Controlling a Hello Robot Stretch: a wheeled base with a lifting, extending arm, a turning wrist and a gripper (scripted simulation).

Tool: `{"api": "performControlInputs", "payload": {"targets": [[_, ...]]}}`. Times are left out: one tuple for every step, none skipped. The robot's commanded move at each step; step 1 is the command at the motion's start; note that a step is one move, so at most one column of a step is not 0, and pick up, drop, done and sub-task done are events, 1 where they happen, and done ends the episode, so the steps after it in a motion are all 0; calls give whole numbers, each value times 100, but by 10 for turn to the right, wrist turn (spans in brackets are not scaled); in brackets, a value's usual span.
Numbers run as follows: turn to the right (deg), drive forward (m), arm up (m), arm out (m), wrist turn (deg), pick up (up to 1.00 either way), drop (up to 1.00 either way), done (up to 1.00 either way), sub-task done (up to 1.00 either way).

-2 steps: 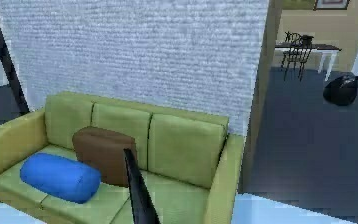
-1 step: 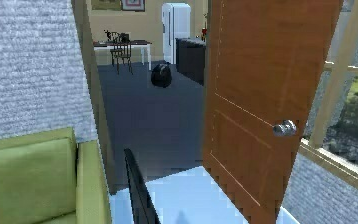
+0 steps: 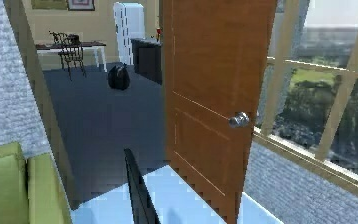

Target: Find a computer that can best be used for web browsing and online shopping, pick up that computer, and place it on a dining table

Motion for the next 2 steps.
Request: {"api": "performControlInputs", "payload": {"targets": [[0, 75, 0, 0, 0, 0, 0, 0, 0], [-270, 0, 0, 0, 0, 0, 0, 0, 0]]}}
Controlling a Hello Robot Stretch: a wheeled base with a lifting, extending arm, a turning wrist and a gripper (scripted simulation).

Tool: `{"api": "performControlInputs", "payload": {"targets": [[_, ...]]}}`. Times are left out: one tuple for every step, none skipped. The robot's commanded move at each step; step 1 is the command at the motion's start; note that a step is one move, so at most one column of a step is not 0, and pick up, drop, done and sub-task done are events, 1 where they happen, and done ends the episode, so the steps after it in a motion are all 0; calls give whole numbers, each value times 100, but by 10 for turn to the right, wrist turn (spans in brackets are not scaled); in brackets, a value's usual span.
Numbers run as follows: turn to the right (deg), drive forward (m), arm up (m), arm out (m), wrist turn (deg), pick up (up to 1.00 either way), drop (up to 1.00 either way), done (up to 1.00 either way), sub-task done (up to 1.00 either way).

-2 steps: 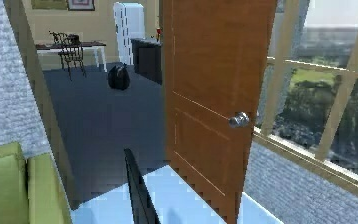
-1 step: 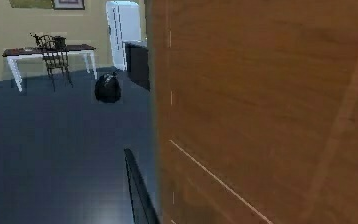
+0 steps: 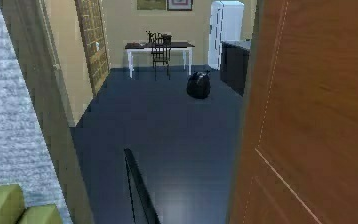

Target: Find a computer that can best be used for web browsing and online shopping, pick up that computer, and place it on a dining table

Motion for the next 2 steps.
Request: {"api": "performControlInputs", "payload": {"targets": [[-30, 0, 0, 0, 0, 0, 0, 0, 0], [0, 100, 0, 0, 0, 0, 0, 0, 0]]}}
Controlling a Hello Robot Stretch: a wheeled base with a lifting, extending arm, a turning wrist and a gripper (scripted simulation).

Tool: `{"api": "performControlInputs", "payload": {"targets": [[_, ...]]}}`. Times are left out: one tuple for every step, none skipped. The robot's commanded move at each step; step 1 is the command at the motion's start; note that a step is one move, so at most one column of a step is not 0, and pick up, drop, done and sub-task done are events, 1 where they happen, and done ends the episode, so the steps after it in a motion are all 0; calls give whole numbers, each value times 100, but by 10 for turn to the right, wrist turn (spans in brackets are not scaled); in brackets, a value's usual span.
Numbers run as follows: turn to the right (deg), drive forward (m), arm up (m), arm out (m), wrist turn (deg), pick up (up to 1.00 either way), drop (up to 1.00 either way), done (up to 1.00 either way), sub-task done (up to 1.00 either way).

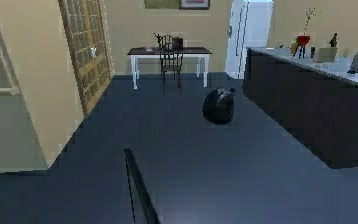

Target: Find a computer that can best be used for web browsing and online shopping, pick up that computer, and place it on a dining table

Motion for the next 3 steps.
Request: {"api": "performControlInputs", "payload": {"targets": [[0, 100, 0, 0, 0, 0, 0, 0, 0], [0, 100, 0, 0, 0, 0, 0, 0, 0], [0, 100, 0, 0, 0, 0, 0, 0, 0]]}}
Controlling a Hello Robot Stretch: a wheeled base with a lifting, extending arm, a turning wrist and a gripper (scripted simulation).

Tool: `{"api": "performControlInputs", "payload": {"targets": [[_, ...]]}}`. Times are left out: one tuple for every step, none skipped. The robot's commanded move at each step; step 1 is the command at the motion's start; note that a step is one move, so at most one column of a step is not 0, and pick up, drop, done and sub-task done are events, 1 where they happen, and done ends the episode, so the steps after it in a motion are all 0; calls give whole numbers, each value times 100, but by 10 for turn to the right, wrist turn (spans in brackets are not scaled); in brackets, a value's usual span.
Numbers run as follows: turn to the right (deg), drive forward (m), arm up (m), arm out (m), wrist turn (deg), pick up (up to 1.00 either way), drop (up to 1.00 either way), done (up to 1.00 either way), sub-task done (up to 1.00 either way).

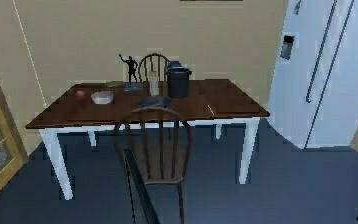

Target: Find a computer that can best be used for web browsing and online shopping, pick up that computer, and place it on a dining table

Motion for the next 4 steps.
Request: {"api": "performControlInputs", "payload": {"targets": [[-330, 0, 0, 0, 0, 0, 0, 0, 0], [0, 5, 0, 0, 0, 0, 0, 0, 0], [450, 0, 0, 0, 0, 0, 0, 0, 0], [270, 0, 0, 0, 0, 0, 0, 0, 0]]}}
